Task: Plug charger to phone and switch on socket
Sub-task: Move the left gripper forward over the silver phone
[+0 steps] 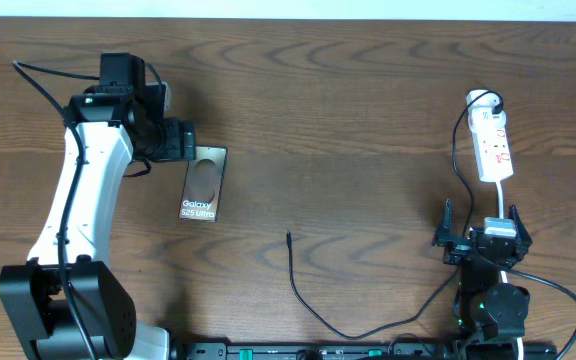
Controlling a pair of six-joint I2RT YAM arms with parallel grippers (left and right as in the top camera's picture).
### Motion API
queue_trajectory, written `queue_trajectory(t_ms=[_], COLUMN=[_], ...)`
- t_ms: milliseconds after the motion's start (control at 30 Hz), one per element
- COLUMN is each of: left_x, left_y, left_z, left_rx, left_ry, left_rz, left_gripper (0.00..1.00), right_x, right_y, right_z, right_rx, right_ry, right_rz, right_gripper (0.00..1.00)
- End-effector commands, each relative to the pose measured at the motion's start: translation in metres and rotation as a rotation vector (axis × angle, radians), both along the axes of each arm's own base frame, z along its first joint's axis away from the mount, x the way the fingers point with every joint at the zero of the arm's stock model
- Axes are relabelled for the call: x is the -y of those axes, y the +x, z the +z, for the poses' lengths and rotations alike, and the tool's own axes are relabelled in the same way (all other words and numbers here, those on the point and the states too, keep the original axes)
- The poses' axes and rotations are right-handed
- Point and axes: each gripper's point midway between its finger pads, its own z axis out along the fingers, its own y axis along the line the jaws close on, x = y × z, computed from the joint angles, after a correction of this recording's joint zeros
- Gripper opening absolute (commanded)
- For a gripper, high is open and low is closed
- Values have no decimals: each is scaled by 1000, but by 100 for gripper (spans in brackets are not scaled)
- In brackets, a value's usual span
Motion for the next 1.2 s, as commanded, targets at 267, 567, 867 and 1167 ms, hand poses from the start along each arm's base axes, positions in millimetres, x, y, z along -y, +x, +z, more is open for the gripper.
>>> queue_trajectory(t_ms=[267, 567, 867, 1167], left_x=[20, 17, 19, 18], left_y=[-3, -1, -4, -8], left_z=[-4, -38, -92, -108], left_rx=[-32, -121, -261, -307], left_ry=[10, 79, 77, 79], left_rz=[-19, -30, -48, -53], left_gripper=[98, 98, 97, 98], right_x=[-1, -1, -1, -1], right_y=[0, 0, 0, 0], right_z=[-1, -1, -1, -1], right_rx=[-3, -3, -3, -3], right_ry=[-7, -7, -7, -7], right_rz=[3, 3, 3, 3], right_gripper=[99, 99, 99, 99])
